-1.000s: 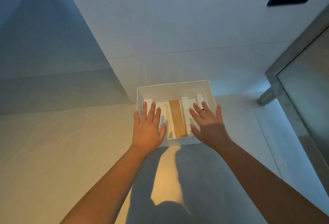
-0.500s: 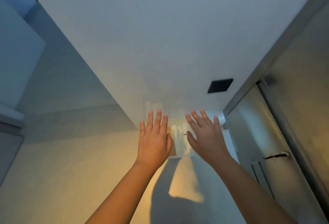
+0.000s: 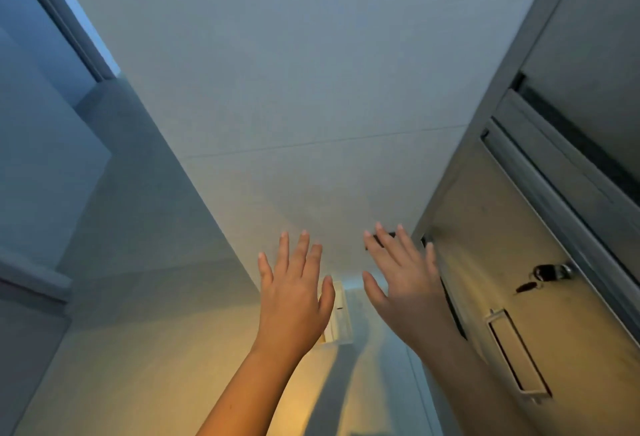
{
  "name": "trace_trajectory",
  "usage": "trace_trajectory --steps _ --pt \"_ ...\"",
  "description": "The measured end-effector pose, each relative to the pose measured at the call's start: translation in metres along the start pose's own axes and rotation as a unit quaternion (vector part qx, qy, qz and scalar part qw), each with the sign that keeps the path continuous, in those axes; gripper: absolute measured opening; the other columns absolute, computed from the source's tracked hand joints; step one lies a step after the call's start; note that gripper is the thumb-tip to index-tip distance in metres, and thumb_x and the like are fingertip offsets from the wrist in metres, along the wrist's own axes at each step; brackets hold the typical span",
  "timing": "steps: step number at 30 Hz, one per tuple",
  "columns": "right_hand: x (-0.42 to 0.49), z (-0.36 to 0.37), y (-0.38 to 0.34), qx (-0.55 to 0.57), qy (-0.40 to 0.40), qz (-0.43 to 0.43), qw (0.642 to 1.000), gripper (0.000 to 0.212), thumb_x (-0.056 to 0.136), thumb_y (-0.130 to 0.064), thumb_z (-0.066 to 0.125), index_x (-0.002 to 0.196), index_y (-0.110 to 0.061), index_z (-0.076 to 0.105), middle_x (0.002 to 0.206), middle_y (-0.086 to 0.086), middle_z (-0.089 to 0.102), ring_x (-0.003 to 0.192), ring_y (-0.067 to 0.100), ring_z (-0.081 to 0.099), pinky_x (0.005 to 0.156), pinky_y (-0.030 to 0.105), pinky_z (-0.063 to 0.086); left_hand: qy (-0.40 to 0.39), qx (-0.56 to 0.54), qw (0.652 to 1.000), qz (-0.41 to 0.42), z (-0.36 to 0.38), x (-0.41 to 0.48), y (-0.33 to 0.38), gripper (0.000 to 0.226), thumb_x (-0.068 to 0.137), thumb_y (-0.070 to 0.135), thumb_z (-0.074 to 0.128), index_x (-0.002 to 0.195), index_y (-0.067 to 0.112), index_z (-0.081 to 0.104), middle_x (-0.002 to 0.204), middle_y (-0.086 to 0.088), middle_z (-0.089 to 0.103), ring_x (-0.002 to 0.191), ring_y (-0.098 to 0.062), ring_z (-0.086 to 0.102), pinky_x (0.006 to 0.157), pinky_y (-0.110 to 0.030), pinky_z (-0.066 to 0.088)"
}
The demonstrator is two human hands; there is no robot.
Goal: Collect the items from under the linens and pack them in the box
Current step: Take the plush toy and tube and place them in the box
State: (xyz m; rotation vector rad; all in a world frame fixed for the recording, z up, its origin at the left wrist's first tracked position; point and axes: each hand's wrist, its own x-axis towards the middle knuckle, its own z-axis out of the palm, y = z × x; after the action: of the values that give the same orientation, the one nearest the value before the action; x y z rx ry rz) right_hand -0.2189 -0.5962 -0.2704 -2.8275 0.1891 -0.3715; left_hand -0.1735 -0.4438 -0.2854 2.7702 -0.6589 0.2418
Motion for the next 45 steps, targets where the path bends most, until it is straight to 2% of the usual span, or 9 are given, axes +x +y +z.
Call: trace_trajectory --steps 8,13,16,19,30,35,39,43,45 --pt "-0.038 -0.055 -0.059 -0.027 0.026 0.054 0.998 0.058 0.092 -0.028 0.053 0.144 -0.023 0.029 0.151 0.000 0.029 0.142 0.026 0.014 0.110 0.053 0.004 0.014 -0.065 0.991 0.114 -0.069 -0.009 -0.004 0.049 0.085 0.023 0.063 0.130 0.007 0.052 0.141 -0.013 0.044 0.136 -0.038 0.026 0.102 -0.058 0.007" --pt "-0.084 -0.077 -0.104 -0.056 0.078 0.160 0.982 0.057 0.092 -0.027 0.054 0.144 -0.023 0.031 0.151 0.000 0.030 0.143 0.026 0.014 0.110 0.056 0.005 -0.005 -0.085 0.968 0.238 -0.099 -0.035 -0.013 0.048 0.084 0.021 0.063 0.128 0.005 0.053 0.139 -0.015 0.046 0.133 -0.041 0.030 0.100 -0.059 0.010" --pt "-0.118 -0.088 -0.123 -0.076 0.087 0.228 0.967 0.057 0.094 -0.030 0.048 0.146 -0.026 0.024 0.154 -0.002 0.023 0.144 0.023 0.007 0.112 0.054 0.003 -0.049 -0.103 0.949 0.296 -0.108 -0.052 -0.008 0.052 0.092 0.025 0.052 0.140 0.010 0.038 0.150 -0.009 0.029 0.141 -0.034 0.010 0.108 -0.055 0.002" --pt "-0.154 -0.105 -0.137 -0.106 0.095 0.300 0.943 0.058 0.097 -0.034 0.041 0.147 -0.030 0.014 0.156 -0.005 0.012 0.144 0.020 -0.002 0.112 0.052 0.000 -0.083 -0.106 0.922 0.363 -0.114 -0.068 0.007 0.058 0.096 0.032 0.038 0.148 0.017 0.016 0.156 0.000 0.007 0.142 -0.026 -0.011 0.110 -0.050 -0.009" --pt "-0.299 -0.160 -0.170 -0.182 0.180 0.439 0.861 0.057 0.095 -0.032 0.047 0.146 -0.028 0.021 0.155 -0.004 0.015 0.144 0.020 0.001 0.107 0.047 -0.011 -0.063 -0.183 0.817 0.542 -0.156 -0.168 0.097 0.054 0.093 0.029 0.048 0.143 0.014 0.033 0.152 -0.006 0.027 0.142 -0.030 0.013 0.111 -0.053 0.007" --pt "-0.388 -0.183 -0.191 -0.206 0.213 0.519 0.802 0.059 0.084 -0.027 0.066 0.137 -0.020 0.043 0.145 0.005 0.040 0.137 0.029 0.028 0.104 0.054 0.006 -0.085 -0.213 0.759 0.609 -0.173 -0.250 0.139 0.053 0.095 0.031 0.044 0.144 0.016 0.031 0.153 -0.004 0.022 0.143 -0.027 0.009 0.112 -0.050 0.001" --pt "-0.480 -0.199 -0.216 -0.223 0.237 0.567 0.757 0.059 0.088 -0.030 0.059 0.142 -0.026 0.033 0.150 0.000 0.029 0.141 0.025 0.016 0.106 0.050 -0.002 -0.083 -0.242 0.716 0.650 -0.185 -0.335 0.171 0.055 0.097 0.038 0.036 0.147 0.023 0.019 0.156 0.002 0.010 0.143 -0.020 -0.002 0.108 -0.042 -0.010" --pt "-0.571 -0.220 -0.250 -0.226 0.241 0.607 0.723 0.060 0.091 -0.030 0.054 0.144 -0.028 0.025 0.153 -0.002 0.023 0.143 0.023 0.010 0.109 0.048 -0.005 -0.093 -0.265 0.663 0.694 -0.212 -0.430 0.198 0.054 0.089 0.029 0.055 0.139 0.015 0.040 0.148 -0.007 0.035 0.139 -0.028 0.021 0.105 -0.051 0.007" --pt "-0.616 -0.229 -0.267 -0.247 0.230 0.627 0.702 0.060 0.094 -0.035 0.046 0.146 -0.032 0.017 0.155 -0.006 0.015 0.144 0.019 0.003 0.109 0.045 -0.007 -0.099 -0.272 0.644 0.709 -0.221 -0.477 0.209 0.055 0.093 0.033 0.046 0.144 0.020 0.028 0.153 -0.003 0.023 0.141 -0.020 0.004 0.107 -0.047 -0.002"
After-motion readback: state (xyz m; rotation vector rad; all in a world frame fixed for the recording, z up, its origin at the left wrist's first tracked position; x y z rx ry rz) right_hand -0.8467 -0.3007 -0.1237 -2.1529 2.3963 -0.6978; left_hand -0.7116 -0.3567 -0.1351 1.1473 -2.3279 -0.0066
